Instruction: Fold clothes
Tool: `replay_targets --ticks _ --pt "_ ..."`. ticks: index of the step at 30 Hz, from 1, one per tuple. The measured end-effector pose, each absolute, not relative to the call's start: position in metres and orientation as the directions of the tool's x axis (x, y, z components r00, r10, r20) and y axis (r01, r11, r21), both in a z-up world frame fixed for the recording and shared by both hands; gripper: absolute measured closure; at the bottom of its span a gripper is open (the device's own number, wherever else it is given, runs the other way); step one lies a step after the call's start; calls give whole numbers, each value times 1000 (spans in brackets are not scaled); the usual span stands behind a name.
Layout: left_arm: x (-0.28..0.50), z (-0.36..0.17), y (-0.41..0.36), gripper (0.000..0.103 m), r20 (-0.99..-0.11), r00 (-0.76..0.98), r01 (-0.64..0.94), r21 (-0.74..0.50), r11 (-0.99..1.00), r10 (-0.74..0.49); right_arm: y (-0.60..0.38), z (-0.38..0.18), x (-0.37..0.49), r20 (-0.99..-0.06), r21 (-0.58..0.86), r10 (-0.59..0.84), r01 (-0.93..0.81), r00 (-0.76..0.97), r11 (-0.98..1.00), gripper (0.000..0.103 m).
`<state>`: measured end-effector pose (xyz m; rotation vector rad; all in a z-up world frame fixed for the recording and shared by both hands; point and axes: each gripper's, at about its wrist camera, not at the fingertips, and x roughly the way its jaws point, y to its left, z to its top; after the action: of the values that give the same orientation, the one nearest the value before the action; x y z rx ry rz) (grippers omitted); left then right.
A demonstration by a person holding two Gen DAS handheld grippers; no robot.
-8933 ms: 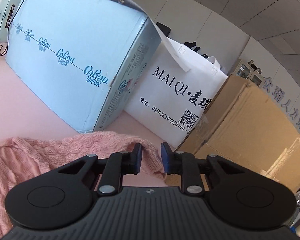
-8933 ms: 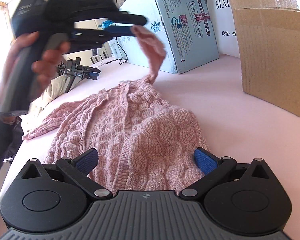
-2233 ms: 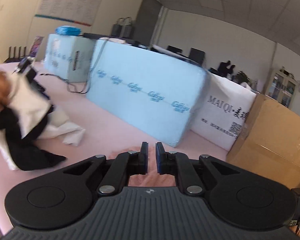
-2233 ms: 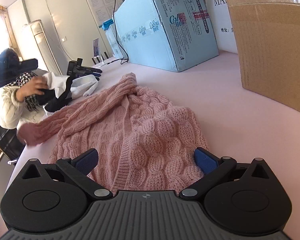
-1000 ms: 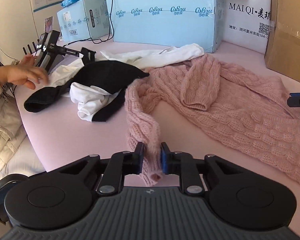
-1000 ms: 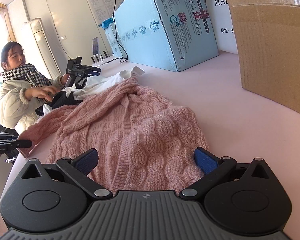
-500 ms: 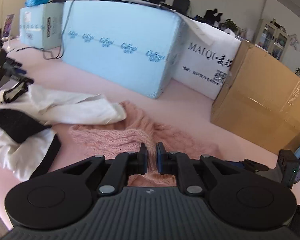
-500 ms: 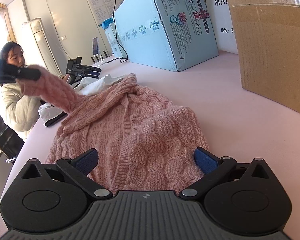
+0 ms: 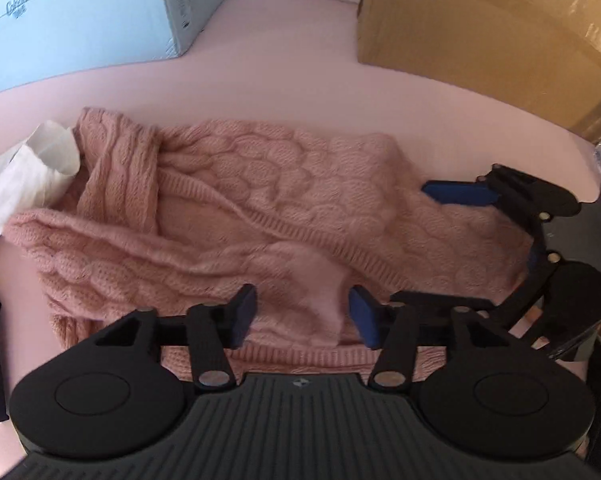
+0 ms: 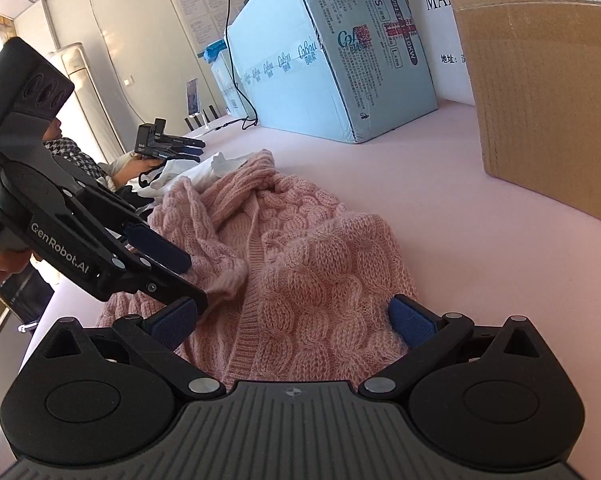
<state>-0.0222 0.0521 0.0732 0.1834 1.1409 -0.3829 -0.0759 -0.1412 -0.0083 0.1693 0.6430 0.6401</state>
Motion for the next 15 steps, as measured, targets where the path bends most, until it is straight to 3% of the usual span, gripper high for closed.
replay_targets --ticks 2,4,6,9,15 --pt "-25 86 69 38 -881 417 351 -71 934 -224 -141 -8 -76 -505 337 603 -503 617 796 0" --pt "-29 113 89 25 -807 533 315 -92 945 -256 -141 -8 -76 -506 335 602 -503 617 797 0" --pt "-34 139 108 19 -716 645 281 -101 954 -266 -141 -8 -76 -507 332 601 -503 618 798 0" --pt "-25 159 131 17 -628 761 188 -25 982 -162 -140 -8 -76 -508 331 600 -503 618 799 0" --pt "36 109 177 17 -781 625 -31 -4 1000 16 -140 -9 -76 -507 333 601 -503 618 798 0"
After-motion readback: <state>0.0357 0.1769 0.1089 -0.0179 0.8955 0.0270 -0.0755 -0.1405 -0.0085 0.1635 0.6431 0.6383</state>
